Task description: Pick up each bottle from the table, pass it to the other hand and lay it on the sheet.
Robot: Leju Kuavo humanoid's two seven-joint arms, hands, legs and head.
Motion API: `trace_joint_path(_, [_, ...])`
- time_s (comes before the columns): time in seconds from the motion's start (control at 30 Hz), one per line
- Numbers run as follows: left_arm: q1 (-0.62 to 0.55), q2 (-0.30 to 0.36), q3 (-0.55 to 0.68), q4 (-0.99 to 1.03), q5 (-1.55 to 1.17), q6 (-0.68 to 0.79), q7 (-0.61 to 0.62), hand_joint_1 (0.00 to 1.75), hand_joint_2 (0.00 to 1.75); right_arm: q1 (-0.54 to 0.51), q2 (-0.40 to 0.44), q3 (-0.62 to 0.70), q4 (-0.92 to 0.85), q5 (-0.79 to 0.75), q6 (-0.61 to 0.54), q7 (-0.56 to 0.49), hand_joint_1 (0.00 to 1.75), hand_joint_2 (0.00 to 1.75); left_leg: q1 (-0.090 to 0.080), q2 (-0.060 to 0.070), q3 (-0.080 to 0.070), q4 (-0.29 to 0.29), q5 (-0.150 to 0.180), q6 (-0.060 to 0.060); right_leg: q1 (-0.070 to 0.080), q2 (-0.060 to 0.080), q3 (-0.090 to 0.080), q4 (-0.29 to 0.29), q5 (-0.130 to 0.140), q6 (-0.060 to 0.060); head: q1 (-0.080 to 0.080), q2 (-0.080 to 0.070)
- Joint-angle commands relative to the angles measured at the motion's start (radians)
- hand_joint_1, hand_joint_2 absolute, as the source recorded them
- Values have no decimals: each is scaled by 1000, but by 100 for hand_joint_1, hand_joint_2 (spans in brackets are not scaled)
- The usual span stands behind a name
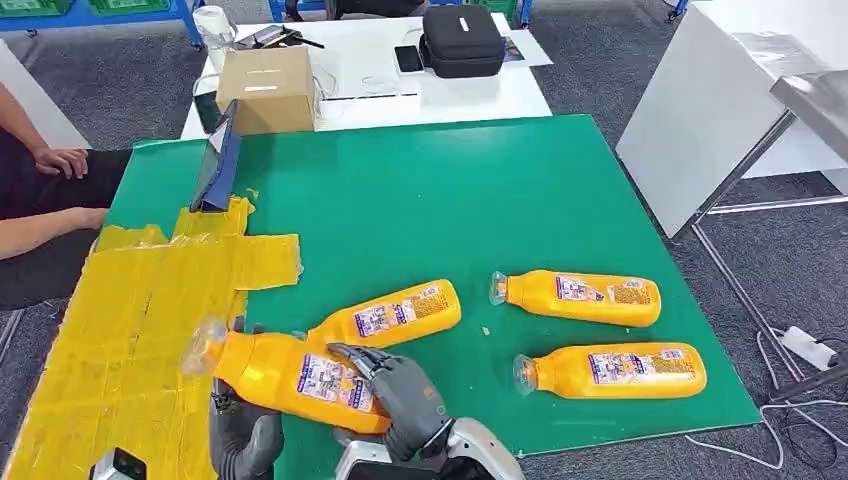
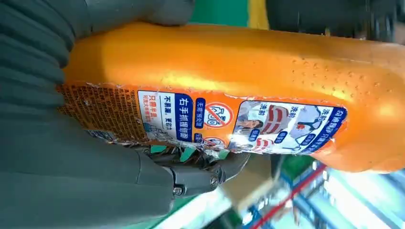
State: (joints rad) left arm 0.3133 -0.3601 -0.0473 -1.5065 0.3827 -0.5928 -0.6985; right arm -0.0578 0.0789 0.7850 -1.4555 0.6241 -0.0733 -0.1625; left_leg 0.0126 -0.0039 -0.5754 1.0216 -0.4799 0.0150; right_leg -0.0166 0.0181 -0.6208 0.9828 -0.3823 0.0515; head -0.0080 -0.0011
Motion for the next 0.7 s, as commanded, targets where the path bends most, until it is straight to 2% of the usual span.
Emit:
trace_joint_path(0.03, [-51, 11, -37, 113, -71, 6, 0, 0, 175, -158, 59, 161, 301, 12, 51, 3, 175, 175, 0, 2, 4, -2, 1, 0, 0, 1, 3, -2, 1, -2, 0, 0])
trace_joint_path(0.23, [-47, 11, -44, 88, -137, 35, 0, 0, 175, -185, 70, 207, 336, 7, 69, -2, 175, 175, 0, 0, 2, -1, 1, 0, 0, -1, 2, -1, 0, -1, 0, 0])
trace_joint_path(0.27, [-48, 11, -44, 89, -139, 43, 0, 45, 175, -185, 67, 209, 330, 7, 69, -2, 175, 175, 0, -1, 3, -1, 1, 0, 1, -2, 2, -1, 0, -2, 0, 0])
trace_joint_path(0.3, [-44, 11, -42, 61, -157, 49, 0, 175, 175, -184, 62, 213, 319, 6, 70, -2, 175, 175, 0, -1, 2, -1, 1, 0, 0, -2, 2, -1, 0, -1, 0, 0])
trace_joint_path(0.7, [-44, 11, -43, 54, -166, 57, 0, 175, 175, -182, 55, 211, 311, 3, 70, 0, 175, 175, 0, -1, 2, -1, 1, 0, 1, -3, 2, -1, 0, -2, 0, 0])
